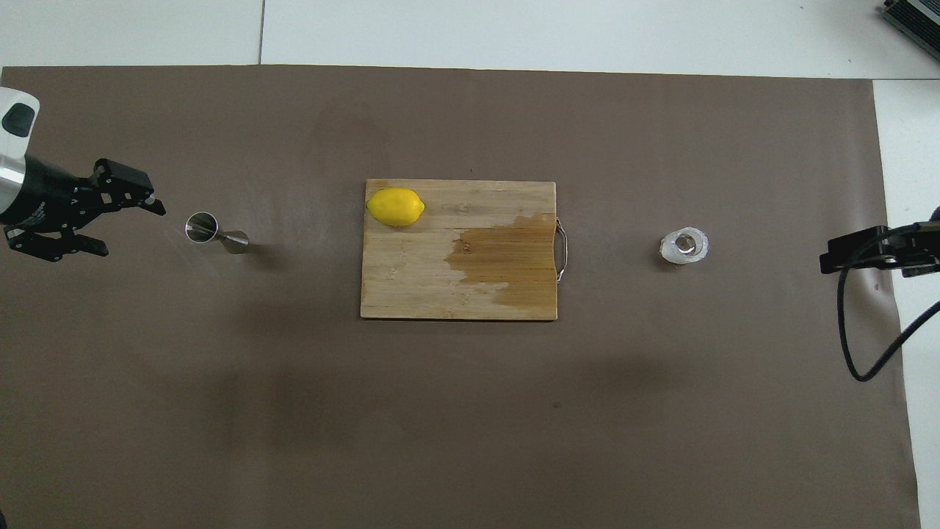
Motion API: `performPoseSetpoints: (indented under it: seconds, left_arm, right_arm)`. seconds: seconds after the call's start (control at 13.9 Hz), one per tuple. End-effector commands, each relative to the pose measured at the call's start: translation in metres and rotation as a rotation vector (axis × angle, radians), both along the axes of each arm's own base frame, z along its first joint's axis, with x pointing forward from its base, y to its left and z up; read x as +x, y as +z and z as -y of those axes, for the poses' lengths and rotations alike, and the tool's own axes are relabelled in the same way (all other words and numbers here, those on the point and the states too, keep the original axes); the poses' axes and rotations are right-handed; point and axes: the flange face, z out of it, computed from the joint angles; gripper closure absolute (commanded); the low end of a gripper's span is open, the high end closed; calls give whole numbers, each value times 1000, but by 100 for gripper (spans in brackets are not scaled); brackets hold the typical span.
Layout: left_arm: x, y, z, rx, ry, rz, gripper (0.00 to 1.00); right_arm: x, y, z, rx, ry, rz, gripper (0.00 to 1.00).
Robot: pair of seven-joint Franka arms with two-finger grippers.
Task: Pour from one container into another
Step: 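Move the open left gripper toward the small metal cup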
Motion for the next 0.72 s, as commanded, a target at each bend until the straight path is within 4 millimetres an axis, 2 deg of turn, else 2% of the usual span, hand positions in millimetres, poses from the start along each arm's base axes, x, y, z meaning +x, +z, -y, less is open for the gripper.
performPoseSetpoints:
  seconds: [0.0, 0.14, 0.36, 0.65]
  left_arm:
    - [-5, -21, -16, -97, 275, -19, 0]
    - [-12, -43, -21, -178, 436, -52, 0]
    - [-18, -67, -39, -301, 627, -134, 0]
    - [-19, -94, -37, -356, 779, -160, 0]
  right_arm:
    - [-3, 3, 0, 16, -8, -8, 0]
    - [-3, 3, 0, 16, -8, -8, 0]
    - [-3, 3, 0, 16, -8, -8, 0]
    - [-3, 3, 0, 16, -8, -8, 0]
